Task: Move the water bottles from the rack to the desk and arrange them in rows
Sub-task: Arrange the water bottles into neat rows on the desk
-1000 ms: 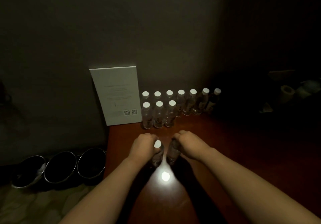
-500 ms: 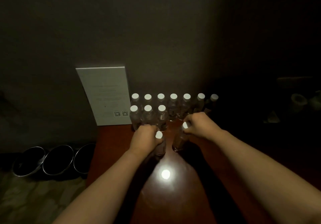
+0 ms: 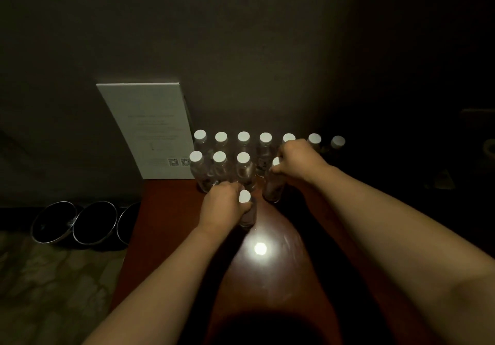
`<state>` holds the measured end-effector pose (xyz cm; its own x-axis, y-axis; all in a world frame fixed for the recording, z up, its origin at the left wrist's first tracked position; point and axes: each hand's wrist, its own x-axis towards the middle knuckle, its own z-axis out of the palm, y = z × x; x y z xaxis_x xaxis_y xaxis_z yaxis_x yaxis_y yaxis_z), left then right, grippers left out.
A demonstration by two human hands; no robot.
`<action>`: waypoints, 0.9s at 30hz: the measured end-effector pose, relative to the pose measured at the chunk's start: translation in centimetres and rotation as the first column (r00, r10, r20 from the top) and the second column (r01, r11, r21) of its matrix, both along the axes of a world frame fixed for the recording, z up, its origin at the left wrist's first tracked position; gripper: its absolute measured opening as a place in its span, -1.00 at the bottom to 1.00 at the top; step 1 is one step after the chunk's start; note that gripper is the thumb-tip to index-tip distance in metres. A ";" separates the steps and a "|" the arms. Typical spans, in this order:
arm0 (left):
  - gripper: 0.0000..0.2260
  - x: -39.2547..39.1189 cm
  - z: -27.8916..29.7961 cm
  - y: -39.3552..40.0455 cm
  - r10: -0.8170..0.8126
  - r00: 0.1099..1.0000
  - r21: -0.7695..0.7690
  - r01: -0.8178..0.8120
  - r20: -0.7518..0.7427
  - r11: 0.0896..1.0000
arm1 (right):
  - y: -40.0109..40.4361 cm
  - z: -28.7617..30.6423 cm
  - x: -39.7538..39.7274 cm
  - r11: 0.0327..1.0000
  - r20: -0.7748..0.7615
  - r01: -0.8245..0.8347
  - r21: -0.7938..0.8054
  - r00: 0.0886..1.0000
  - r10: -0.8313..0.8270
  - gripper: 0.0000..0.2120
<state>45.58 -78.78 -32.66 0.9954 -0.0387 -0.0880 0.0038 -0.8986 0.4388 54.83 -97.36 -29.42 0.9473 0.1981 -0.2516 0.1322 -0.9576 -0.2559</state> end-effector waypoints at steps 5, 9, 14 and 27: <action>-0.75 -0.1 0.0 0.0 0.001 1.000 0.030 -0.001 -0.015 1.000 | 0.8 -1.2 1.0 1.000 0.002 0.022 0.007 1.000 -0.022 -0.68; -0.75 -0.2 0.0 0.1 0.014 1.000 0.009 -0.014 -0.021 1.000 | 1.9 -1.5 1.8 1.000 0.007 -0.004 -0.009 1.000 0.004 -0.64; -0.73 -0.4 -0.1 0.3 0.007 1.000 -0.002 -0.007 -0.020 1.000 | 2.6 -1.9 2.2 1.000 0.003 0.002 -0.010 1.000 -0.002 -0.64; -0.67 0.3 0.4 0.8 -0.182 0.983 0.168 0.186 -0.038 0.968 | 1.9 -1.9 -2.4 0.997 0.192 0.055 0.046 0.979 -0.063 -0.50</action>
<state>45.85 -77.94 -32.26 0.9703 -0.2034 -0.1309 -0.1603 -0.9461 0.2814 52.43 -95.45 -31.27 0.9876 0.1469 -0.0557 0.1268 -0.9547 -0.2691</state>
